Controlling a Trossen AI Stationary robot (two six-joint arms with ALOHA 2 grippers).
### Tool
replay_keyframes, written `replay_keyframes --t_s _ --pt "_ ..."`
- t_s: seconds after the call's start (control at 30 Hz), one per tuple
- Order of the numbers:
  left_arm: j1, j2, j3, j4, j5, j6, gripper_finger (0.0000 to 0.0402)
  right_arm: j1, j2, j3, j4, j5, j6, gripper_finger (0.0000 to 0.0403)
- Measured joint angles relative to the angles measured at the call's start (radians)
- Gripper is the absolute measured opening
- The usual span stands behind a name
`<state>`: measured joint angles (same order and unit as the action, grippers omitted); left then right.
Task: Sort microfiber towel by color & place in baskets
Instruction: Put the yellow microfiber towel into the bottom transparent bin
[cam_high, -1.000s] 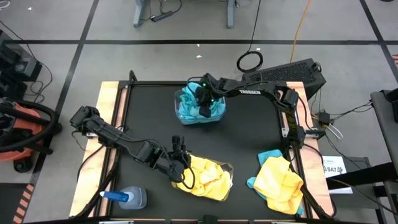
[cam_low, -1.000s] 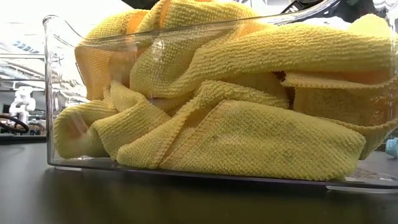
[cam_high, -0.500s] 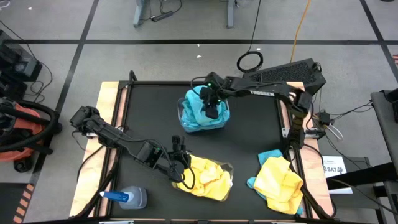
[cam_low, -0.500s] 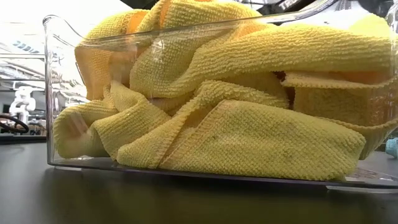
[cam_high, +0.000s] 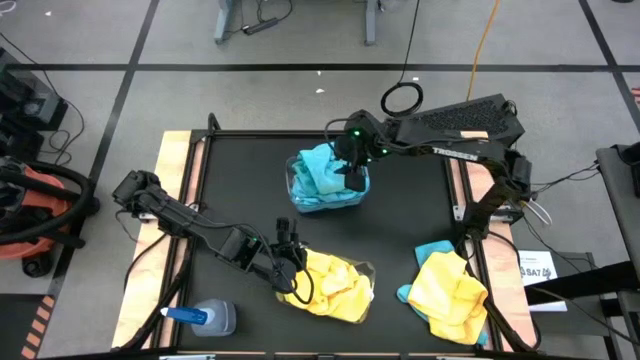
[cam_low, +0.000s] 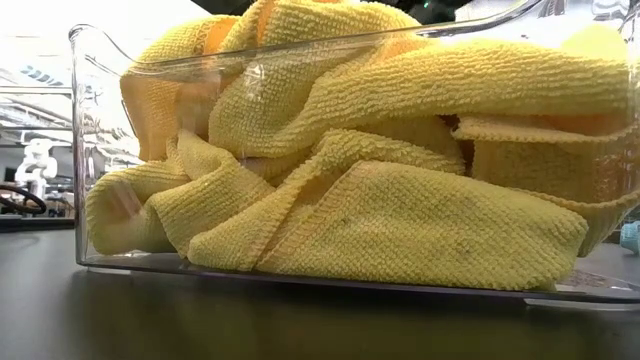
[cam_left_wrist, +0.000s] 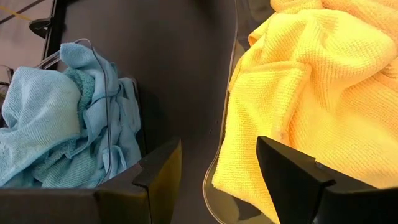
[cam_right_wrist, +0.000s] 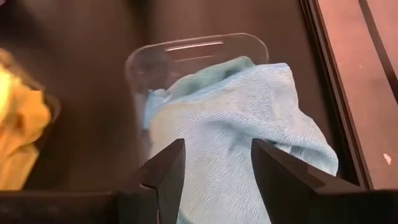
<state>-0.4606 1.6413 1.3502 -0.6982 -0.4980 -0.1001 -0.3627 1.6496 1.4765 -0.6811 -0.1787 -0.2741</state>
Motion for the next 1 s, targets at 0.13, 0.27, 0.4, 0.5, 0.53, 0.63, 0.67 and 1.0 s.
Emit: replay_keyframes --t_s 0.13,0.27,0.4,0.5,0.53,0.63,0.67,1.0 --pt "0.0 0.0 0.0 0.0 0.0 0.0 0.0215 0.027 -0.061 0.0 -0.074 0.0 0.0 0.0176" --pt "0.0 0.0 0.0 0.0 0.0 0.0 0.0215 0.065 -0.114 0.002 -0.167 0.0 0.0 0.0176" --pt "0.001 0.0 0.0 0.0 0.0 0.0 0.0215 0.115 -0.157 0.002 -0.278 -0.004 0.003 0.0176" --pt "0.001 0.0 0.0 0.0 0.0 0.0 0.0215 0.163 -0.179 0.002 -0.362 -0.006 0.022 0.0176" --pt "0.001 0.0 0.0 0.0 0.0 0.001 0.0215 0.179 -0.185 0.002 -0.392 -0.007 0.034 0.0176" --pt "0.001 0.0 0.0 0.0 0.0 0.0 0.0215 0.239 -0.197 0.003 -0.475 -0.01 0.084 0.0176" --pt "0.001 0.0 0.0 0.0 0.0 0.0 0.0215 0.261 -0.199 0.003 -0.503 -0.011 0.104 0.0176" --pt "0.006 0.0 0.0 0.026 -0.007 0.002 0.0215 0.525 -0.202 0.003 -0.635 -0.01 0.328 0.0176"
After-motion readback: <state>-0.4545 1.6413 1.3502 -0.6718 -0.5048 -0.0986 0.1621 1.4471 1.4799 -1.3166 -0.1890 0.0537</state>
